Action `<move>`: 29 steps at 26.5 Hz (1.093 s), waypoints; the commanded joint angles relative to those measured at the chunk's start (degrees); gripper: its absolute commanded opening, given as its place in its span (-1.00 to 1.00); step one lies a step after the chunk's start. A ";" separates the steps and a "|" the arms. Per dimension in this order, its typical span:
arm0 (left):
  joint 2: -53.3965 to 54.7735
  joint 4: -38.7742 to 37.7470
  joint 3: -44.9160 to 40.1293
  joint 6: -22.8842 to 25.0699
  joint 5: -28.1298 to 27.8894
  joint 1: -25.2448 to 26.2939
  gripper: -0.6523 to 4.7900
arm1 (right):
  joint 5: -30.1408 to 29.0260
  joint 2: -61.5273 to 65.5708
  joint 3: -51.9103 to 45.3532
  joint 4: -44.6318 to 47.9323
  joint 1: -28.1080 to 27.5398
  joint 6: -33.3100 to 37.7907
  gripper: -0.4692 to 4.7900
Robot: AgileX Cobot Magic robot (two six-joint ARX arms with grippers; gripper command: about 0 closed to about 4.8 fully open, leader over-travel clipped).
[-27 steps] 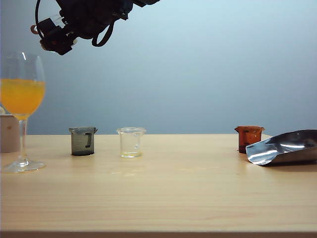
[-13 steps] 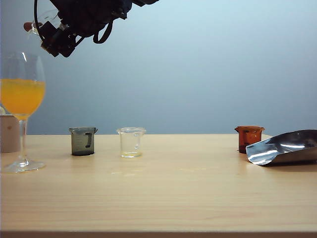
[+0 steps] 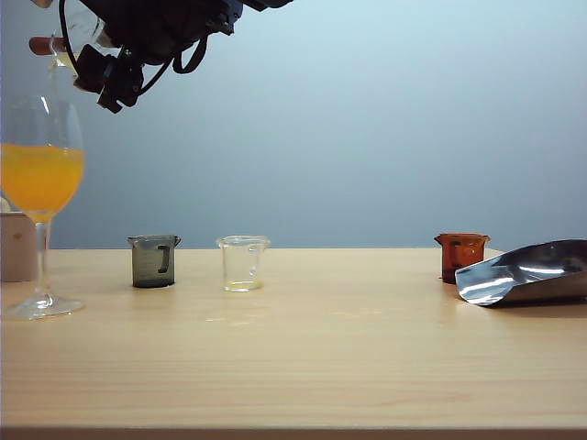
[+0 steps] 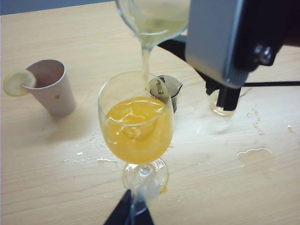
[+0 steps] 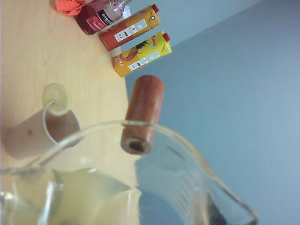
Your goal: Pick up the third measuring cup from the left, pour the pineapple juice inside into the goblet, and finally put the measuring cup back in its original place.
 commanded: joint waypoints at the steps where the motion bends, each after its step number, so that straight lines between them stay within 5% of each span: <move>1: -0.11 0.55 0.20 -0.04 -0.04 0.07 -0.78 | -0.17 -0.59 0.59 2.51 0.42 -3.52 -0.06; 29: -0.11 0.55 0.20 -0.04 -0.04 0.07 -0.78 | -0.07 -0.59 0.59 2.43 1.03 -24.22 -0.05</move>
